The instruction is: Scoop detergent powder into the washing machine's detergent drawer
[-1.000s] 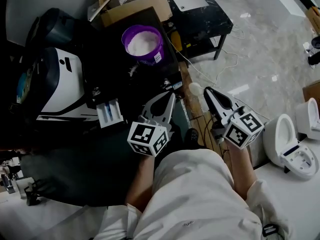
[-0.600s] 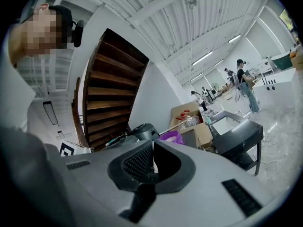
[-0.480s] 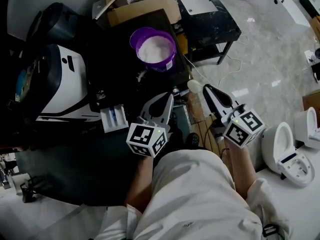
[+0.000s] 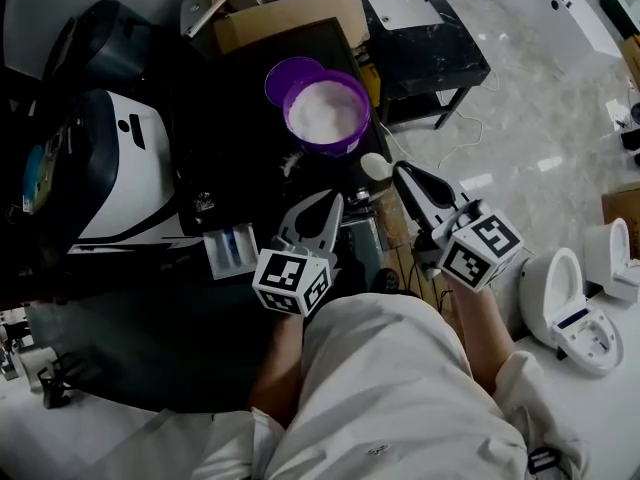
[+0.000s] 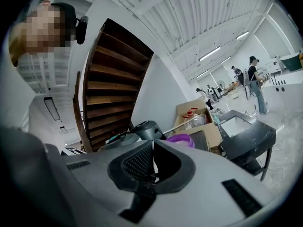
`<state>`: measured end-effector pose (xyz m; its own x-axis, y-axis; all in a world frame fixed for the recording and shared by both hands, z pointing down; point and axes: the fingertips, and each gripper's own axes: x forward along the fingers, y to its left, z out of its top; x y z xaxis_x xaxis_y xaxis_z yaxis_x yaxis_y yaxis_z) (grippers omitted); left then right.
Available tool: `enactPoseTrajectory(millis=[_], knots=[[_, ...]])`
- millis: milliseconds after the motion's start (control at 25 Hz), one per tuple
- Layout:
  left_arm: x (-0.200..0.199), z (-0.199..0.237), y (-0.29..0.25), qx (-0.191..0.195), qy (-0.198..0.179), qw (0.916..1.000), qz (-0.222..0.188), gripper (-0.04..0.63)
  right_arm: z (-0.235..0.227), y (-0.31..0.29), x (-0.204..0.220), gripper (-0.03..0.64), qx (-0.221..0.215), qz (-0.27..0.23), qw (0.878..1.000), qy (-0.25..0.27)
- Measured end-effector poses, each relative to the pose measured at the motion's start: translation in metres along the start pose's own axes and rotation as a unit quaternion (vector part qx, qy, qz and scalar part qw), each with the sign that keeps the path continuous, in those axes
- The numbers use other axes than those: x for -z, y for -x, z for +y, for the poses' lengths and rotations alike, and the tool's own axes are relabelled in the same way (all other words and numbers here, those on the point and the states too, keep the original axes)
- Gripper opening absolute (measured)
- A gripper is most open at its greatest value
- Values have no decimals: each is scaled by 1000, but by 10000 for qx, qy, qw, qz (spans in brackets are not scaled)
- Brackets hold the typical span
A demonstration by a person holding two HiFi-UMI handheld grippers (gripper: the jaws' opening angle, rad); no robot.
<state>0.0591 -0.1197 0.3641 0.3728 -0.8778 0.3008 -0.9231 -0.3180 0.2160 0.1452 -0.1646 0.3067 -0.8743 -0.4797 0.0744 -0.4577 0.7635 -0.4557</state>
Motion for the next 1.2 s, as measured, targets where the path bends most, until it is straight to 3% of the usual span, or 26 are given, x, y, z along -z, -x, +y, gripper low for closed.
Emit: enactPoseTrajectory(millis=[320,800,1200], knots=[[4,38,-11,54,103,9998,136,20,-11,-45,-11,11,84,102,9998,112],[4,73,-36,615,90,9972,416,20,-30,-99,-19,11,426,175,9984,342],[16,90,-46,972,76,9930,668,20,-42,-137,-4,12,603,681,9935,685]])
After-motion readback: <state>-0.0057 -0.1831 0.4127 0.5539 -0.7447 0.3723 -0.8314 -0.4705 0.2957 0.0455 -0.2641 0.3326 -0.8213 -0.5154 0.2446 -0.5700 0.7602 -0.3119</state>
